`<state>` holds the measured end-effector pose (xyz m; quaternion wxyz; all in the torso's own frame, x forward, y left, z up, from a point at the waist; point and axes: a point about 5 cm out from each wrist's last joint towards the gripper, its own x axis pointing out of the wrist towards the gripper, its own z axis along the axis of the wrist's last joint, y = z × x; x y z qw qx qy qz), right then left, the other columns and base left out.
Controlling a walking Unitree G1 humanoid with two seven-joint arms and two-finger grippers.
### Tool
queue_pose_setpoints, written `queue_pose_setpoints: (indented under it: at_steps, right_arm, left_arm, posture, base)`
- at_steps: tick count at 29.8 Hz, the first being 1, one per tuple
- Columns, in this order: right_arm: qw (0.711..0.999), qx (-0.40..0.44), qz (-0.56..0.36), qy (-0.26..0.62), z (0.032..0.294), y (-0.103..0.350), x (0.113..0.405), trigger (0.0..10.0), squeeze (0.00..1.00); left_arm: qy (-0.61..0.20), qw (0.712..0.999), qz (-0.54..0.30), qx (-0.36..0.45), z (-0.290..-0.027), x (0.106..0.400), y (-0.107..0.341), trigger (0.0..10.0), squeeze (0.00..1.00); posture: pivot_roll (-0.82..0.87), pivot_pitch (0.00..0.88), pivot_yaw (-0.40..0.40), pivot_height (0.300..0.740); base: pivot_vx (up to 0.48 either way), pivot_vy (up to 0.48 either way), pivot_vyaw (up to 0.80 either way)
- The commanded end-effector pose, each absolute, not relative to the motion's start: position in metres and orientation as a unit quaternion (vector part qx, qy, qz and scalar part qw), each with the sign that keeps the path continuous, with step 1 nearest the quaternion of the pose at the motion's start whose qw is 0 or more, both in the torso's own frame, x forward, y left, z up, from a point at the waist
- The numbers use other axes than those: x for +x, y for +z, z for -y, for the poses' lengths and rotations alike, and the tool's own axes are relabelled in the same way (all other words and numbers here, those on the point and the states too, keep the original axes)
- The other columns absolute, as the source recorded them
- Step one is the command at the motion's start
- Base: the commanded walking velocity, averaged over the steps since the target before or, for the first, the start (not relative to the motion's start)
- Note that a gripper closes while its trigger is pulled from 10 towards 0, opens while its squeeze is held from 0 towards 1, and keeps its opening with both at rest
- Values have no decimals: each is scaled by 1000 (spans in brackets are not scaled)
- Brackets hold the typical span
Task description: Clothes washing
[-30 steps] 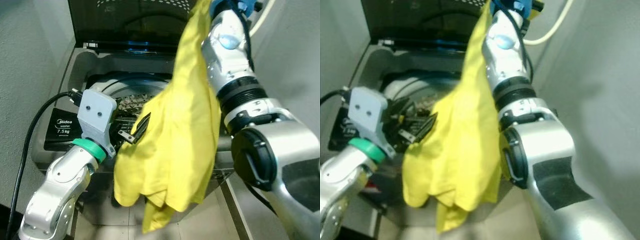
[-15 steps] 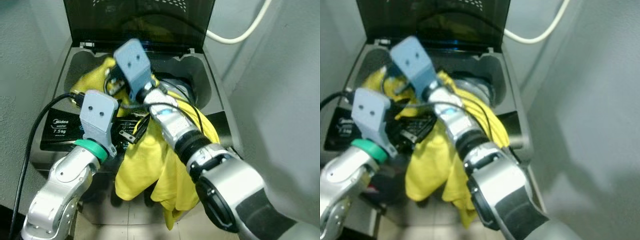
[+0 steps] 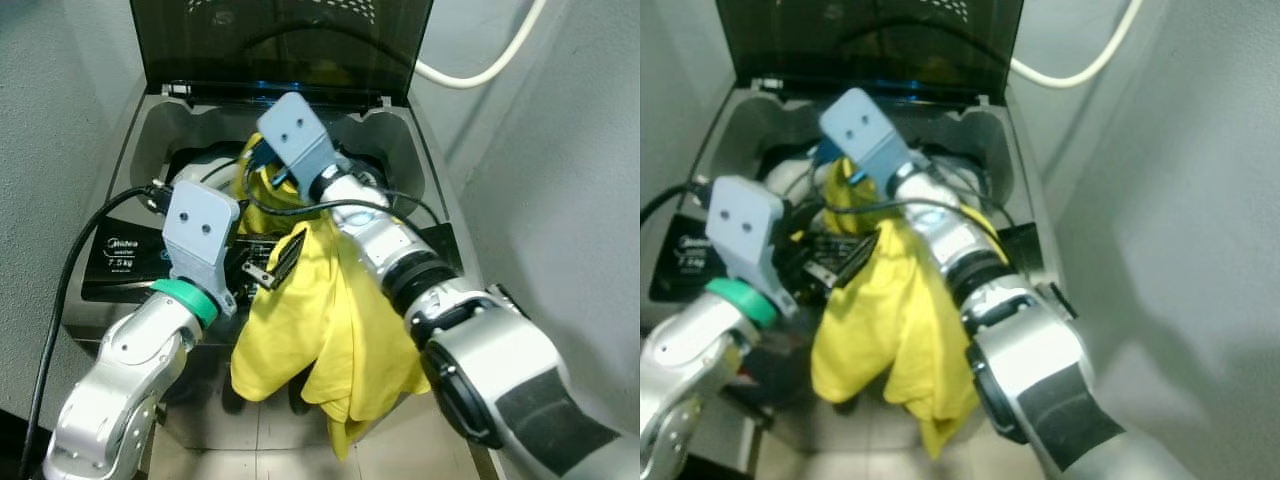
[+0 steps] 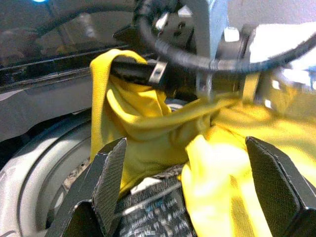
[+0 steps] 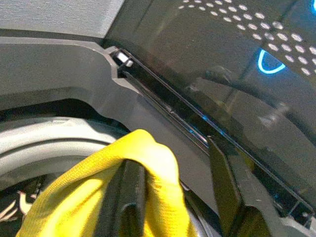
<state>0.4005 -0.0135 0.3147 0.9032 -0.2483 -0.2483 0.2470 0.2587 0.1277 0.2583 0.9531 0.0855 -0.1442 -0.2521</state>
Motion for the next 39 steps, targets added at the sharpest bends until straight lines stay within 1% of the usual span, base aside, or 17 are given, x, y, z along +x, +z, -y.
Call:
queue_pose_setpoints:
  at_steps: [1,2,4,5,7,9,10,14,16,19,20,22,24,25,28,30,39]
  right_arm:
    - [897,-241,258,266,16,321,399,10000,1000]
    - [897,-241,258,266,16,321,399,10000,1000]
    - [874,-180,246,379,18,318,392,10000,1000]
    - [874,-180,246,379,18,318,392,10000,1000]
    - [823,-122,242,499,27,313,374,10000,1000]
    - [793,-121,251,543,37,310,359,10000,1000]
    - [789,-131,254,544,45,307,354,10000,0]
    - [789,-142,255,540,57,304,350,10000,0]
    - [808,-153,259,506,81,303,349,10000,0]
    - [824,-143,265,480,94,306,349,10000,0]
    - [843,-118,268,452,108,310,350,10000,0]
    - [847,-127,264,443,114,307,348,10000,0]
    - [847,-145,250,447,122,303,341,10000,0]
    - [839,-191,219,459,135,294,329,10000,0]
    - [832,-222,200,468,142,289,324,10000,0]
    - [813,-257,152,499,157,279,311,10000,0]
    - [793,-305,107,517,150,259,305,10000,0]
  left_arm:
    - [-268,950,131,93,-125,250,252,10000,0]
    - [-268,950,131,93,-125,250,252,10000,0]
    - [-273,946,132,115,-126,238,251,10000,0]
    - [-273,946,132,115,-126,238,251,10000,0]
    - [-275,945,128,121,-127,230,249,10000,0]
    - [-274,946,125,120,-128,228,249,10000,0]
    - [-273,946,124,121,-130,227,249,10000,0]
    - [-274,946,123,124,-130,227,249,10000,0]
    - [-279,943,124,131,-131,227,250,10000,0]
    - [-282,942,124,134,-131,227,251,10000,0]
    - [-285,940,125,137,-131,227,252,10000,0]
    - [-287,940,126,139,-131,228,253,10000,0]
    - [-288,939,127,140,-132,230,253,10000,0]
    - [-292,937,127,143,-132,231,254,10000,0]
    - [-294,936,128,145,-132,232,255,10000,0]
    - [-307,931,120,160,-137,230,254,10000,0]
    - [-311,929,116,164,-142,228,255,10000,0]
  posture:
    - [116,162,-14,740]
    - [116,162,-14,740]
    - [124,161,-14,740]
    - [124,161,-14,740]
    - [140,157,-14,740]
    - [147,154,-11,740]
    - [146,152,-9,740]
    - [145,150,-8,740]
    - [141,143,-3,740]
    - [137,141,0,740]
    - [133,137,1,740]
    - [122,132,8,740]
    - [117,127,12,740]
    - [112,123,11,740]
    - [112,123,11,740]
    - [105,121,7,740]
    - [106,117,1,740]
  base:
    - [0,0,0]
    - [0,0,0]
    - [0,0,0]
    - [0,0,0]
    - [0,0,0]
    - [0,0,0]
    - [0,0,0]
    - [0,0,0]
    - [0,0,0]
    - [0,0,0]
    - [0,0,0]
    - [0,0,0]
    - [0,0,0]
    - [0,0,0]
    - [0,0,0]
    - [0,0,0]
    - [0,0,0]
